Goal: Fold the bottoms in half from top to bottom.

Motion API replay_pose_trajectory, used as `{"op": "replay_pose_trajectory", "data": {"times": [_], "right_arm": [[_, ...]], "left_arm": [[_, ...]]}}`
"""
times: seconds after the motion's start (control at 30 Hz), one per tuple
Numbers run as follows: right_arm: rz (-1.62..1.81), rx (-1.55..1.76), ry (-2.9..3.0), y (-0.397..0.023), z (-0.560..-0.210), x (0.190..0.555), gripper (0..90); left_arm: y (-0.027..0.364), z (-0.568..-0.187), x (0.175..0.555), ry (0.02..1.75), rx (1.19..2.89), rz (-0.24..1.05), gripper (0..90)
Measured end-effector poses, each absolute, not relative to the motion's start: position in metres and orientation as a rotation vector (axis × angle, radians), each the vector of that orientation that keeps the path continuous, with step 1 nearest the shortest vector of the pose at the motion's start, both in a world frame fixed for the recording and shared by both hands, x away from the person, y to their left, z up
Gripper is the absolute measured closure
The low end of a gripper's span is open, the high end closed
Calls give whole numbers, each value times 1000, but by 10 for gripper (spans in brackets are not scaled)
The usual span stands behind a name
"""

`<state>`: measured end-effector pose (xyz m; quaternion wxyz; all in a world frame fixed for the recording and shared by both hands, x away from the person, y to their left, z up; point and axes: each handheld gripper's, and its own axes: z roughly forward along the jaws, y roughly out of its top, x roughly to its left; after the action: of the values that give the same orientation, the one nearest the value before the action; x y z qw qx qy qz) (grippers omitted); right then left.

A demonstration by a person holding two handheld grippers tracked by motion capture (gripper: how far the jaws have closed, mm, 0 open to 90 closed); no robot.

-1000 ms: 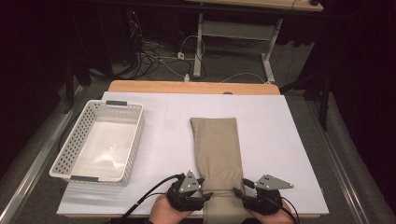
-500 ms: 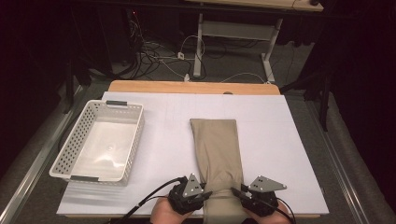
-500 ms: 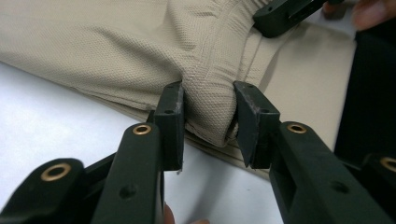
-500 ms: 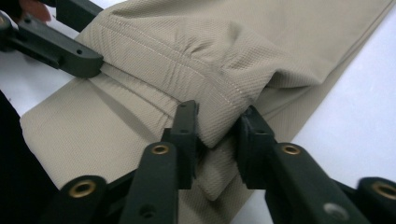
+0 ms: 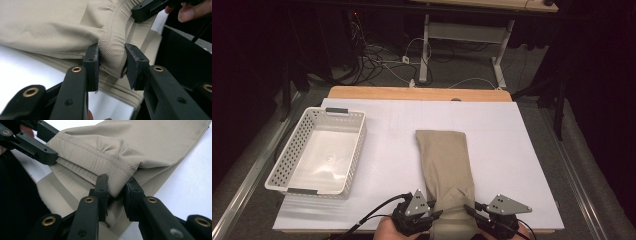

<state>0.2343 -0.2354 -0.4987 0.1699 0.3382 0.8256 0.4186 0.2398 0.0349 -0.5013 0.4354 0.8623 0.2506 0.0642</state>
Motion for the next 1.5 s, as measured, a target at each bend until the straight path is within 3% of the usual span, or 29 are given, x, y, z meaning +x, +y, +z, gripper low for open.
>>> {"op": "replay_pose_trajectory", "data": {"times": [0.87, 1.27, 1.5], "right_arm": [[1183, 948, 2407, -250, -504, 166, 746], [1202, 983, 2392, -253, -504, 165, 570], [1194, 994, 2371, -255, -505, 168, 544]], "left_arm": [[31, -506, 175, 529, 2221, 114, 622], [39, -507, 171, 531, 2211, 100, 538], [44, -507, 178, 560, 2185, 111, 477]]}}
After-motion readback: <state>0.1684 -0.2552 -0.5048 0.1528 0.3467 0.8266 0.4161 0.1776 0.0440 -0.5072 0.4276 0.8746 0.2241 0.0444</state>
